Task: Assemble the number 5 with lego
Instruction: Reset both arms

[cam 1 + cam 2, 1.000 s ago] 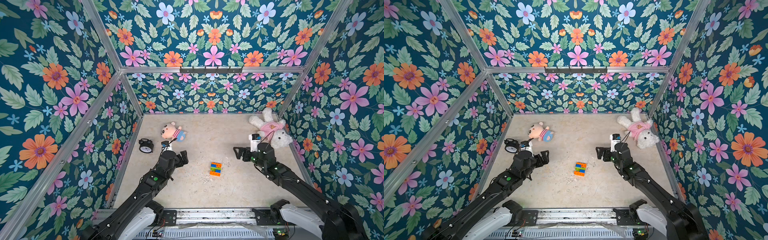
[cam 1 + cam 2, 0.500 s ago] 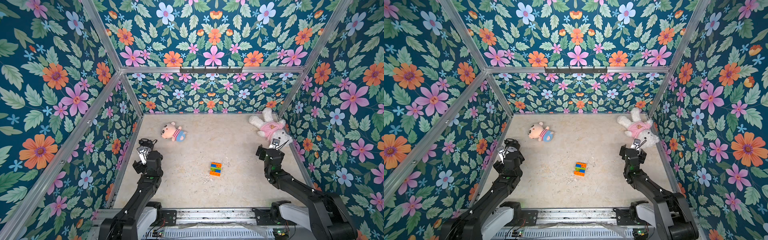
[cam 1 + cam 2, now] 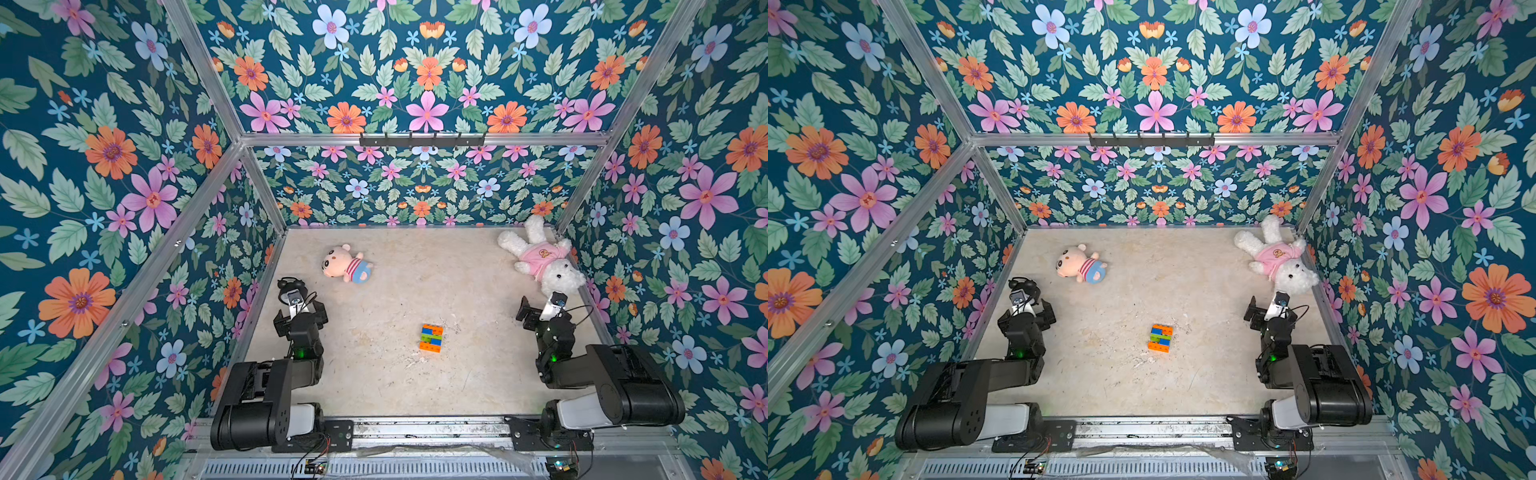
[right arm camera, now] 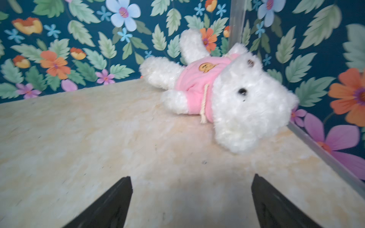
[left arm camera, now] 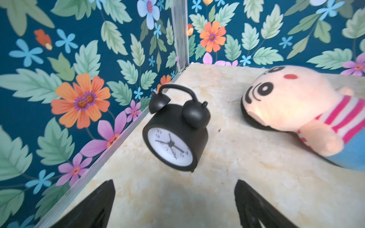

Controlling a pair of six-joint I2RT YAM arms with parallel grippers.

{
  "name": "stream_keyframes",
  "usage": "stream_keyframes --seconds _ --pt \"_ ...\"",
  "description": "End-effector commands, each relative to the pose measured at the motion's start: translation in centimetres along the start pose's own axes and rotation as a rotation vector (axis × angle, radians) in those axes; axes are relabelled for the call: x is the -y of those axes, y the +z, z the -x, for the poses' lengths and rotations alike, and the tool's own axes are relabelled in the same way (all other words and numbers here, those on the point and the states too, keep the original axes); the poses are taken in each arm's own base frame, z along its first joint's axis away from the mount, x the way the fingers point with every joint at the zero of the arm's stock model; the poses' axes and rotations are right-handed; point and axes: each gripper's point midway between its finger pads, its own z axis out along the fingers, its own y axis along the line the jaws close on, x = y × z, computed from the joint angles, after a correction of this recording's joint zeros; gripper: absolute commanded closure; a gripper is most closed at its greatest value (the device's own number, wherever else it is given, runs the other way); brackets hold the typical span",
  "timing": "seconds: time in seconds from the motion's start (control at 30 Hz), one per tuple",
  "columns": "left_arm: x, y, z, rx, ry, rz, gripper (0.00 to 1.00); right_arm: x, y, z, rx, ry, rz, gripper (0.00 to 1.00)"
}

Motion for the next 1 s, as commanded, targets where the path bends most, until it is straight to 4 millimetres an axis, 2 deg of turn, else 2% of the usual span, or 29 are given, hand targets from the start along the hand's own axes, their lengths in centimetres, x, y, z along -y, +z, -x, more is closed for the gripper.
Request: stream_keyframes --seconds 0.0,0.1,0.17,0.23,0.27,0.33,0.43,0.57,0.7,0.97 --pt "2.8 0.0 2.5 0.092 0.037 -0.156 0.01 -1.3 -0.1 3.6 0.146 0.008 0.073 0.01" --pt "4.1 -0.1 2.2 0.074 0.061 -0.232 0.01 -0.8 0.3 3.2 0.113 0.017 0.037 0.01" --pt "3.9 0.6 2.1 0.051 0.057 -0.209 0.01 0.6 0.8 3.4 0.117 0.059 -0.045 0.01" --pt "4.0 1.2 2.0 0.028 0.048 -0.204 0.01 0.9 0.8 3.3 0.115 0.066 -0.060 0.01" --pt "4.7 1.1 1.9 0.018 0.027 -0.246 0.01 1.0 0.8 3.4 0.118 0.067 -0.062 0.01" --pt "6.9 -0.2 2.5 0.043 0.014 -0.390 0.01 1.0 0.8 3.4 0.121 0.068 -0.065 0.01" --pt "4.7 -0.3 3.3 0.137 -0.060 -0.262 0.01 1.0 0.8 3.5 0.123 0.068 -0.066 0.01" --pt "6.5 1.6 0.9 0.072 -0.022 -0.324 0.01 0.9 0.8 3.4 0.121 0.067 -0.061 0.01" --pt "5.0 2.8 0.4 0.037 -0.055 -0.223 0.01 0.9 0.8 3.4 0.118 0.066 -0.061 0.01" --pt "5.1 2.8 0.5 0.040 -0.039 -0.190 0.01 1.0 0.8 3.5 0.121 0.068 -0.063 0.01"
